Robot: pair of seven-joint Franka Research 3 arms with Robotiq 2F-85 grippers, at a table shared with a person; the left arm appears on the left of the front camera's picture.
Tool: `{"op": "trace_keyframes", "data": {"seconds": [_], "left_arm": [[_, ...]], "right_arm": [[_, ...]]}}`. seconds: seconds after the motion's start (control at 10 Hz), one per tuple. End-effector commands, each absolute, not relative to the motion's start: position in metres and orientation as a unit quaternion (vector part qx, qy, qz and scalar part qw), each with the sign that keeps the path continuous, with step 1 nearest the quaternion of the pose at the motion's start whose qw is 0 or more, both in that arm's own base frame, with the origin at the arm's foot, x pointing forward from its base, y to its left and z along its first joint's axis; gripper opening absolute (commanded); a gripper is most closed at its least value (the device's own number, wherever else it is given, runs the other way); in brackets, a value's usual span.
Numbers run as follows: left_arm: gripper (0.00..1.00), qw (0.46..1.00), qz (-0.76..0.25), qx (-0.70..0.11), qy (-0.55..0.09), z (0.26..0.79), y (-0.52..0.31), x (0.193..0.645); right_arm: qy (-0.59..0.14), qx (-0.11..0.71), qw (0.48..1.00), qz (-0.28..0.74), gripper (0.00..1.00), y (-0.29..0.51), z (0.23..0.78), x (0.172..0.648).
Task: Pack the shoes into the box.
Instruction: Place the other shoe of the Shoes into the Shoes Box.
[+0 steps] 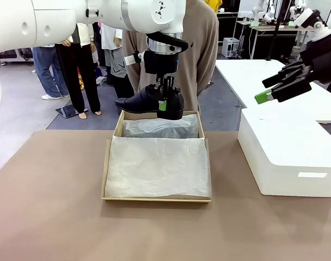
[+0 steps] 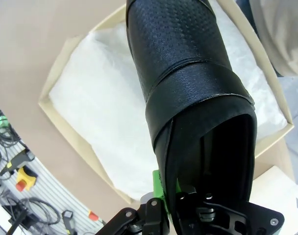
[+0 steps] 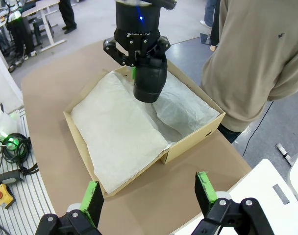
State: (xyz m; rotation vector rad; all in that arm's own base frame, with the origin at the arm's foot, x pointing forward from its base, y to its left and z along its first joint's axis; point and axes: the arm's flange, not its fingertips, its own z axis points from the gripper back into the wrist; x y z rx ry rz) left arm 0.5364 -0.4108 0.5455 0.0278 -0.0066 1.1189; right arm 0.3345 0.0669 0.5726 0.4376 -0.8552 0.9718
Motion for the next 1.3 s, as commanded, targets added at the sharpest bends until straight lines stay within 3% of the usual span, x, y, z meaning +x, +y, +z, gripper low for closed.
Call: {"op": "trace_keyframes", "data": {"seconds": [0.0, 0.3, 1.2], "left_arm": [[0.0, 0.847, 0.532, 0.011, -0.007, 0.553, -0.405, 0.534], [0.0, 0.847, 0.531, 0.013, -0.003, 0.546, -0.41, 0.537], [0.0, 0.757, 0.651, -0.007, -0.053, 0.526, -0.47, 0.53]], "right_arm": [[-0.402, 0.211, 0.766, 0.455, 1.0, 0.066, 0.572, 0.337], [-0.402, 0.211, 0.766, 0.455, 1.0, 0.066, 0.572, 0.337], [-0.402, 0.211, 0.766, 0.455, 1.0, 0.066, 0.572, 0.337]]}}
